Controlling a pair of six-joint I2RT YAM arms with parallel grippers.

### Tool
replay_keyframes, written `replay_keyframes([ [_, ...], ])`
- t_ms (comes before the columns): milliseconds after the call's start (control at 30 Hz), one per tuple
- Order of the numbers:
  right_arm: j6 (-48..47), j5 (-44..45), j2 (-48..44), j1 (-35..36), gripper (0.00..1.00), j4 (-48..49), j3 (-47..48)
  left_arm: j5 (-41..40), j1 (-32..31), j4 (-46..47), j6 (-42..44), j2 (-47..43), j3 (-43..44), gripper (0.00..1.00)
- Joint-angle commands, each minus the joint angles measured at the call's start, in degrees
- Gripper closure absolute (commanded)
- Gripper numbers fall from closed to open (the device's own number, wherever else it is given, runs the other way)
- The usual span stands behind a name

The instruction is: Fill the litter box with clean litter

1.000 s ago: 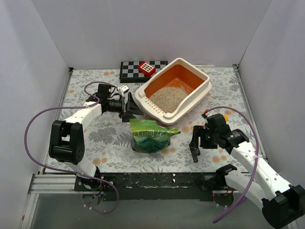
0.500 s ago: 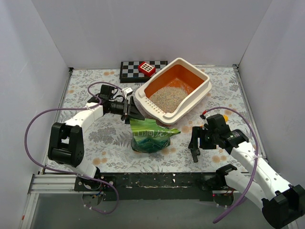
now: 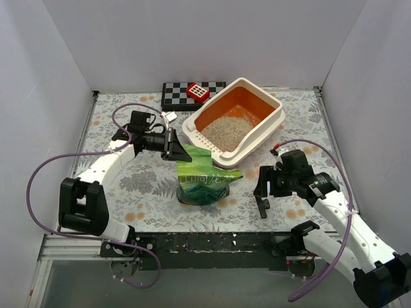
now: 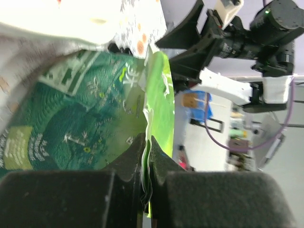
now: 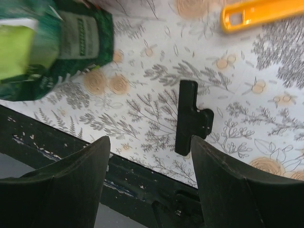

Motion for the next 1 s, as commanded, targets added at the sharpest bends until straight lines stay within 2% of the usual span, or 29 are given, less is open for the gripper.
replay_keyframes([
  [0,-3.62,1.15,0.26,-0.2,0.24,2.3,9.45,-3.7,-0.37,12.04,-1.46,-11.18,1.99,1.0],
  [133,-8.28,-1.12,2.19,-0.2,0.24,4.76,15.78,-4.05,-0.28,29.36,-7.35,-20.68,-5.38,1.0],
  [333,-18.81,-11.13,4.21,-0.11,0.32,10.91,21.85,-2.65,-0.55,52.04,-9.38,-32.81,-19.52,1.0],
  [500,-29.53,-23.08,7.72,-0.03,0.33,13.47,27.29,-0.54,-1.25,54.36,-7.36,-36.61,-24.2,1.0],
  [600,-34.73,-26.0,11.5,0.85,0.42,11.63,31.07,-0.53,-1.77,54.45,-5.69,-38.89,-26.58,1.0],
  [667,-37.54,-27.14,14.22,2.43,0.44,9.79,33.62,-1.06,-2.3,54.45,-4.81,-40.73,-27.63,1.0],
  [733,-40.97,-28.38,17.29,5.14,0.41,6.98,36.35,-1.5,-3.0,54.54,-4.11,-42.14,-28.78,1.0],
  [833,-45.63,-24.53,20.55,10.94,0.27,3.54,39.17,-2.12,-4.32,55.67,-3.4,-43.99,-30.27,1.0],
  [967,-50.2,-22.4,25.03,14.21,0.22,0.12,42.86,-3.26,-5.55,55.07,-0.6,-46.27,-31.5,1.0],
])
